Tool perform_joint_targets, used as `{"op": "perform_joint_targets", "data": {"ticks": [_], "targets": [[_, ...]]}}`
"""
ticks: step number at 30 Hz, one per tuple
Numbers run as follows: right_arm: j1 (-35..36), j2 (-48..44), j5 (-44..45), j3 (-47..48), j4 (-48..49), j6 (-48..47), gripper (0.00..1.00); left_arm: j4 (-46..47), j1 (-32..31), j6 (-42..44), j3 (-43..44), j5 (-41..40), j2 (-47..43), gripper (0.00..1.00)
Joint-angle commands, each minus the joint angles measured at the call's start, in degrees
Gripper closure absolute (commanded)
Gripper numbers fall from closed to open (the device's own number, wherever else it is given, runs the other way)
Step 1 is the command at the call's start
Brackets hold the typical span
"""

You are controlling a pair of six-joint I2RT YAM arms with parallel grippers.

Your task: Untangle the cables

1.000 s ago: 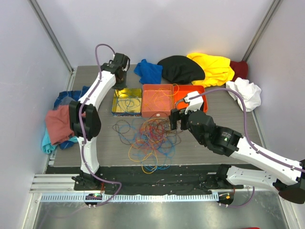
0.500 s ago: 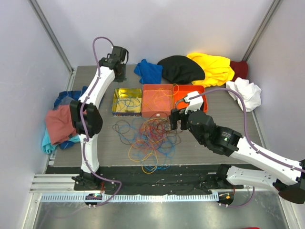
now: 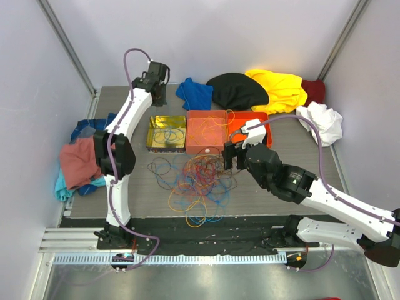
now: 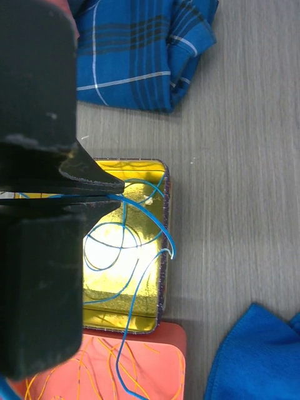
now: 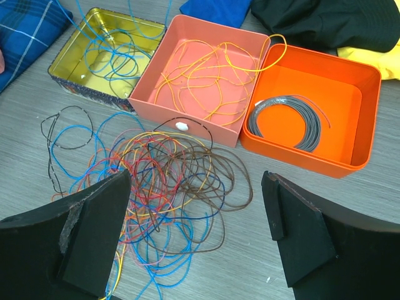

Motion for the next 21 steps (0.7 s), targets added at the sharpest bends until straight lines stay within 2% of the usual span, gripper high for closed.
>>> {"op": "perform_joint_targets", "data": {"ticks": [1, 5, 11, 15, 21], "targets": [[-0.45, 0.69, 0.29, 0.17, 0.66, -0.24, 0.05, 2.92, 0.3, -0.53, 3.06, 1.04, -1.45, 1.0], [-0.54, 0.69, 0.02, -0.01, 0.93, -0.23, 0.05, 3.79, 0.3, -1.15, -1.06, 1.31, -2.24, 1.0], [-0.63, 0.34, -0.07, -0.27, 1.01, -0.06, 0.05, 11.59, 0.21, -3.43, -18.36, -0.18, -7.86, 1.0], [-0.72, 0.6, -0.68, -0.19, 1.1, 0.2, 0.05, 16.18, 0.12, -4.66, -29.16, -4.65, -11.82, 1.0], [-0.72, 0.69, -1.38, -0.1, 1.36, 0.73, 0.05, 17.86, 0.03, -4.84, -31.75, -5.9, -14.19, 1.0]]}}
